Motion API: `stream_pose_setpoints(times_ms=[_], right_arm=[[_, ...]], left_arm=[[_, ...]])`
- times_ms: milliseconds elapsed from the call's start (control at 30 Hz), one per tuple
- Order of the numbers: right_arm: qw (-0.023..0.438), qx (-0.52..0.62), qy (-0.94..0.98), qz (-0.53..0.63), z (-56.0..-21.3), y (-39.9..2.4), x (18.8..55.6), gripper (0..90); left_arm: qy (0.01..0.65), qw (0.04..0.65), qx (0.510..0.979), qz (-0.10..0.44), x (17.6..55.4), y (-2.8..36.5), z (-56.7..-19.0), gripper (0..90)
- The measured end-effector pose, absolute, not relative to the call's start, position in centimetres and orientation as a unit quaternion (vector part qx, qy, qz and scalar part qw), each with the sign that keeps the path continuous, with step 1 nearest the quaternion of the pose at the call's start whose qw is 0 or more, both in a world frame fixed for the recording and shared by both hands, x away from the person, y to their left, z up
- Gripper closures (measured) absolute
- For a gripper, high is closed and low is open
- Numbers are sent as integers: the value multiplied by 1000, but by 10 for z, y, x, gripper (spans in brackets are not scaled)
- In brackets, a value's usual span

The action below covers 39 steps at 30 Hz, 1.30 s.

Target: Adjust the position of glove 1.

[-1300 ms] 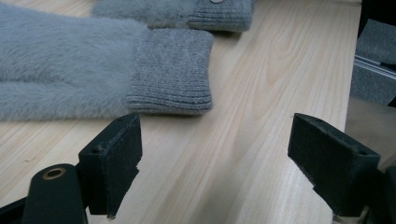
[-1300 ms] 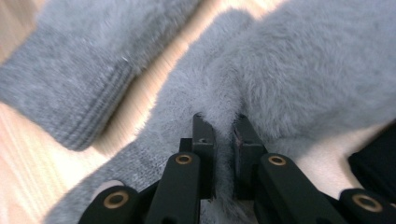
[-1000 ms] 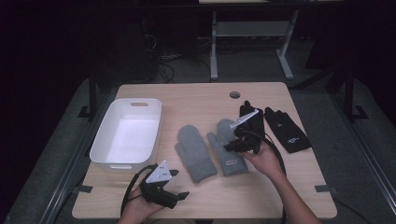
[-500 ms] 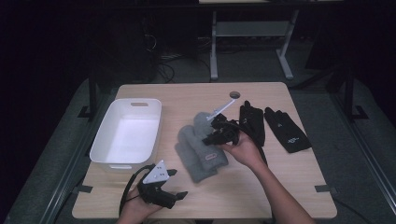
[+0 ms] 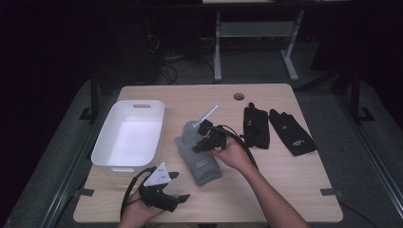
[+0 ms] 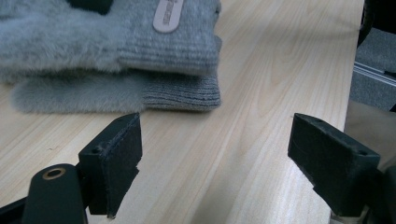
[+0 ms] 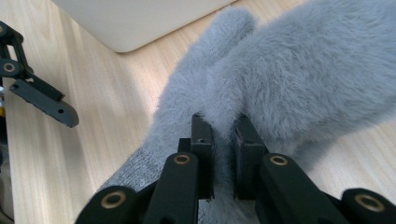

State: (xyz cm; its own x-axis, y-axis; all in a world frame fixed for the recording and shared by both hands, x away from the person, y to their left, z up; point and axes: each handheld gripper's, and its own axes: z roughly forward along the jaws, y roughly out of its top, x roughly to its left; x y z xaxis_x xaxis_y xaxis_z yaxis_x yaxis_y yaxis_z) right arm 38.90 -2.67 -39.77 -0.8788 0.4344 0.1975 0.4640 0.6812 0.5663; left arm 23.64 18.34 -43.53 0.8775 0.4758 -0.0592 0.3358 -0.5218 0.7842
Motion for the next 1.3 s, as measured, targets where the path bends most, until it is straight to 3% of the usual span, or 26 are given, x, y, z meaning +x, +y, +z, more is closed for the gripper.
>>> stream_pose_setpoints(times_ms=[267, 800, 1100, 1300], right_arm=[[31, -245, -918, -309, -405, -25, 391, 796], [45, -251, -912, -322, -409, -30, 392, 660], [51, -261, -906, -328, -406, -37, 392, 493], [51, -265, -901, -339, -399, -43, 389, 439]], left_arm=[[232, 428, 870, 81, 237, 183, -435, 174], [233, 429, 869, 80, 238, 183, -436, 174], [232, 427, 870, 79, 239, 180, -436, 175], [232, 427, 871, 80, 239, 175, -436, 175]])
